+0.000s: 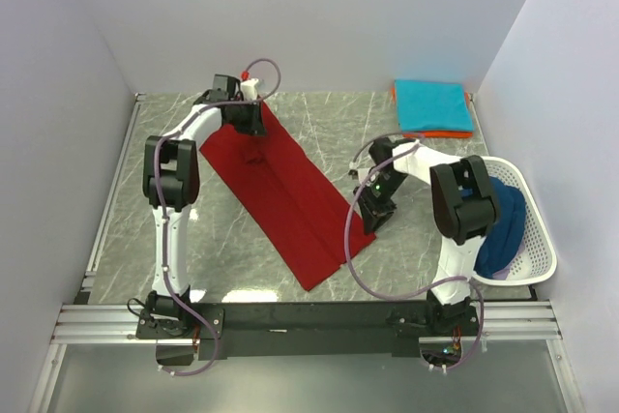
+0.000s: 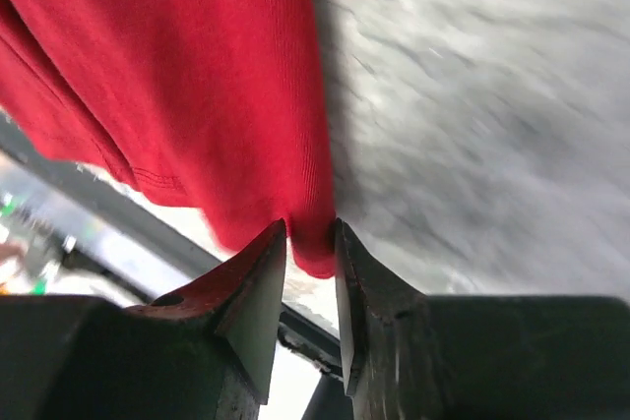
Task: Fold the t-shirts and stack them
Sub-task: Fold the tshirt
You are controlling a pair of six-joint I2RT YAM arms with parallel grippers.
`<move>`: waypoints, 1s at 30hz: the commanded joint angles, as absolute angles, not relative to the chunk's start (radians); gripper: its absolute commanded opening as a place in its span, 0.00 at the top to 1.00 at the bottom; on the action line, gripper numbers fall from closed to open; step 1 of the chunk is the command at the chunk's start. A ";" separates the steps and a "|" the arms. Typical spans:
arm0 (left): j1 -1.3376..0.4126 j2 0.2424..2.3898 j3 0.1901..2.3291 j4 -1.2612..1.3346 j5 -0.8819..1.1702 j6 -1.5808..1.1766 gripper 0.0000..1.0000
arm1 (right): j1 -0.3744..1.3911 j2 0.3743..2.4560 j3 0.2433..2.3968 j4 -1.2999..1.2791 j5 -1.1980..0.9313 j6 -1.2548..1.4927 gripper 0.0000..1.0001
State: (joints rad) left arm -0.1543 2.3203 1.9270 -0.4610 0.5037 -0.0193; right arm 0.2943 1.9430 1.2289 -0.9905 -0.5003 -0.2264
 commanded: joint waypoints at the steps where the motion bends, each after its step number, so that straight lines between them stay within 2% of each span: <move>1: -0.175 2.333 1.950 -0.463 0.525 -0.015 0.80 | 0.279 1.812 1.235 -0.945 -0.400 -0.187 0.66; 10: -0.201 2.359 1.951 -0.457 0.488 -0.011 0.80 | 0.337 1.792 1.259 -0.940 -0.382 -0.170 0.67; 26: -0.202 2.405 1.957 -0.462 0.428 -0.023 0.83 | 0.440 1.864 1.230 -0.830 -0.126 -0.137 0.67; 27: -0.202 2.408 1.965 -0.466 0.426 -0.023 0.84 | 0.440 1.865 1.229 -0.827 -0.130 -0.138 0.68; 28: -0.202 2.419 1.971 -0.471 0.422 -0.026 0.84 | 0.442 1.865 1.218 -0.818 -0.133 -0.138 0.76; 30: -0.203 2.427 1.986 -0.482 0.410 -0.035 0.87 | 0.442 1.862 1.210 -0.813 -0.137 -0.140 0.82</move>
